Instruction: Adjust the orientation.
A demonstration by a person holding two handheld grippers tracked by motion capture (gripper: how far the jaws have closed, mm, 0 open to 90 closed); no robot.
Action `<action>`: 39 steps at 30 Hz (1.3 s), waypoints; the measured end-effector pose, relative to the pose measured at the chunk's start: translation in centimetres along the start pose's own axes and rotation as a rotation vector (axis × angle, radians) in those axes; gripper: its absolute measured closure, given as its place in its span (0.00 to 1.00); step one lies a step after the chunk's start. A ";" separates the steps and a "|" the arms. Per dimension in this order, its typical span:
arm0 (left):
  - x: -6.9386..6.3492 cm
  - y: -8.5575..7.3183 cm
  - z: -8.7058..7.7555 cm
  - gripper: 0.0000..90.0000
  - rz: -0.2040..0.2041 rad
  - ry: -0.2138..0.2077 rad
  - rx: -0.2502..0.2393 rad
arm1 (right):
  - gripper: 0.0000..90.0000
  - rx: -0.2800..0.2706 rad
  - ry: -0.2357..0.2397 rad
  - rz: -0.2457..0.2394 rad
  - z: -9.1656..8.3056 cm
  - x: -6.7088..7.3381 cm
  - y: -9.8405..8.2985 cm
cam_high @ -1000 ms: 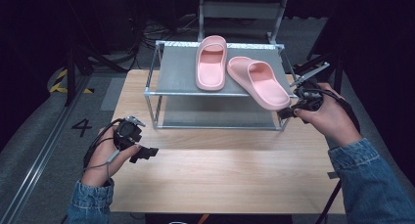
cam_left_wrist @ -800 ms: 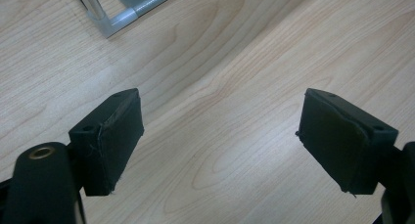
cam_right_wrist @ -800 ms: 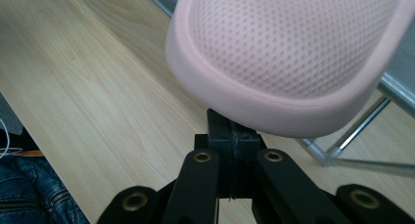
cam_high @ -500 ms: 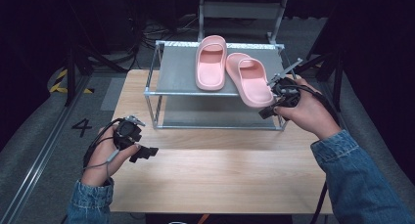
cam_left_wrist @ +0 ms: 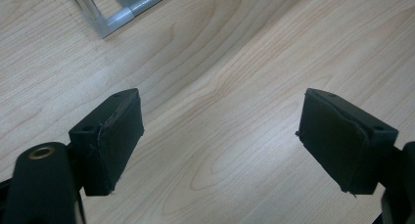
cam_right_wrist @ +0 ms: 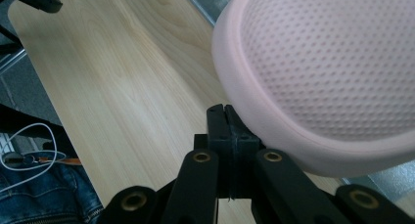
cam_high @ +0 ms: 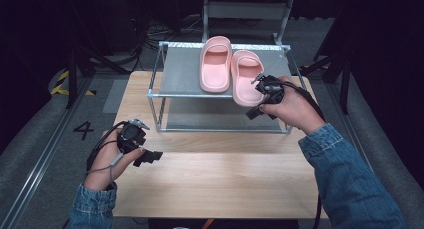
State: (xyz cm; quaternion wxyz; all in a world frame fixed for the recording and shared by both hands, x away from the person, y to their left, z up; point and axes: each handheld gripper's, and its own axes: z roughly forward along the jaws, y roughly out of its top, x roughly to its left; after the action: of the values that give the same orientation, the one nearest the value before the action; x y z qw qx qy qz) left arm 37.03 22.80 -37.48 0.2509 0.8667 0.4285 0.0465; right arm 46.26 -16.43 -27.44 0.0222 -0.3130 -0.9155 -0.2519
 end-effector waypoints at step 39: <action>0.0 0.0 0.3 0.19 0.002 -0.004 0.006 | 0.98 0.021 0.028 0.156 2.2 -4.0 3.3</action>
State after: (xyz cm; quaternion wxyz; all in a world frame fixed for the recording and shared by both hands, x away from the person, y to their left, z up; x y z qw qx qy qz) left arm 37.16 22.68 -37.74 0.2491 0.8679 0.4275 0.0437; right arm 51.67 -15.38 -28.67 0.0578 -0.3798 -0.8905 -0.2438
